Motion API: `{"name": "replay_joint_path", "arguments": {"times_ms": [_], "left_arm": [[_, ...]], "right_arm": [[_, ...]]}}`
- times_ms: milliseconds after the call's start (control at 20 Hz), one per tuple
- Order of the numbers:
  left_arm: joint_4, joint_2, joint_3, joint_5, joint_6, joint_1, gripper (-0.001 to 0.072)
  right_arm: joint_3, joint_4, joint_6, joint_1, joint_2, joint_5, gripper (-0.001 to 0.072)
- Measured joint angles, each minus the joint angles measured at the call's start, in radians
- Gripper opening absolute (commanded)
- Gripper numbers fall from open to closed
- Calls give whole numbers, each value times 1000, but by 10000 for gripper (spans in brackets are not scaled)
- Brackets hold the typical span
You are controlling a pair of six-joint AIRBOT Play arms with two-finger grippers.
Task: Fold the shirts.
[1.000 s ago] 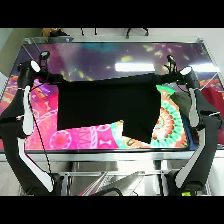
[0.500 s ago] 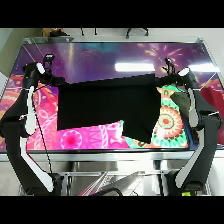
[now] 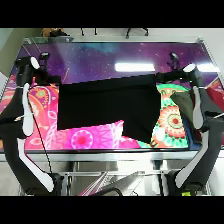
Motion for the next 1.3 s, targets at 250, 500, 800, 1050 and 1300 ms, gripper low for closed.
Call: {"name": "replay_joint_path", "arguments": {"times_ms": [250,500,800,1050,1300], "left_arm": [[-40,167,-250,-96,-74,97,672],[-175,309,-613,-111,-93,175,672],[-291,367,-904,-43,-50,163,617],[-380,371,-926,42,-5,154,170],[-389,372,-859,92,11,139,15]], "right_arm": [[-10,-39,88,-98,76,202,296],[-171,-48,150,-161,151,381,294],[-539,-50,148,-192,385,405,294],[-791,-53,130,-256,564,375,302],[-1019,-40,121,-231,647,270,520]]}}
